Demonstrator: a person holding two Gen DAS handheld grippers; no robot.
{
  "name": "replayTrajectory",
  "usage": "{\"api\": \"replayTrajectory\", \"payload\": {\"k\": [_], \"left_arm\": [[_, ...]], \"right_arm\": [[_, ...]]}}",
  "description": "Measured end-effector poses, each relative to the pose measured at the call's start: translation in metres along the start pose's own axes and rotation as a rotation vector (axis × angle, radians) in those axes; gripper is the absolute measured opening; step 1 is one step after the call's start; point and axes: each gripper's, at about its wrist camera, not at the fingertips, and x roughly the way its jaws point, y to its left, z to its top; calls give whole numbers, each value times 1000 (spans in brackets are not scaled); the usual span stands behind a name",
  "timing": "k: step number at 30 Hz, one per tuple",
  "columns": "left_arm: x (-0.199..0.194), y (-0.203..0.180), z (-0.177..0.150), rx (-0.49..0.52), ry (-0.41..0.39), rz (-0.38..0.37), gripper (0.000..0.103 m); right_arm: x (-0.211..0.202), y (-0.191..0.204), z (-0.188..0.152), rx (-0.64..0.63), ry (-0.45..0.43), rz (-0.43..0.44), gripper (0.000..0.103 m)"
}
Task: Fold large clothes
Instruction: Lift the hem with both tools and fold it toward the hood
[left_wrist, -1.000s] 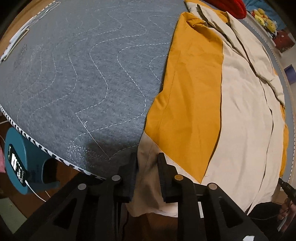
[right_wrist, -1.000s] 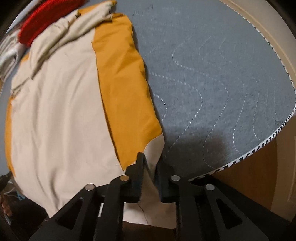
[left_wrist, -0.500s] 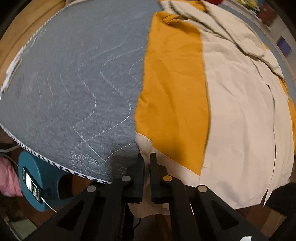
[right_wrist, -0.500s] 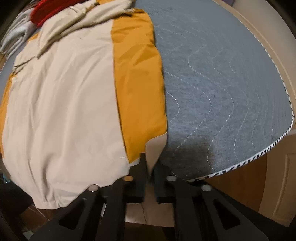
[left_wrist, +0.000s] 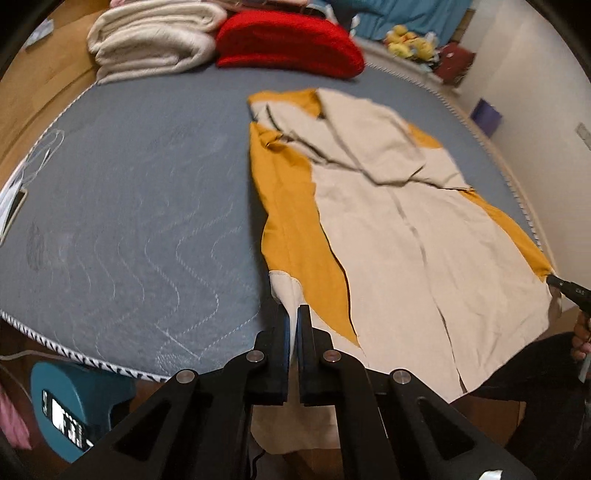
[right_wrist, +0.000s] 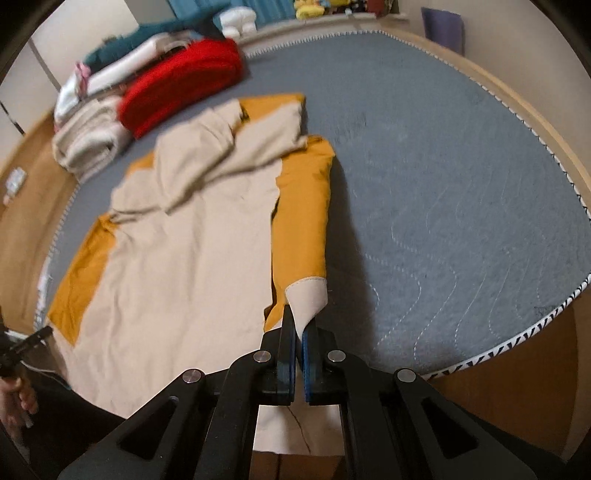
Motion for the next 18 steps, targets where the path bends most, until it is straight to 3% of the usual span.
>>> {"api": "replayTrajectory", "payload": {"k": [11, 18], "left_arm": [[-67, 3, -25, 53, -4, -174, 1], [-113, 9, -40, 72, 7, -225, 1]], "right_arm": [[-91, -20, -23, 58, -117, 87, 2], [-169, -42, -52, 110, -180, 101, 2]]}}
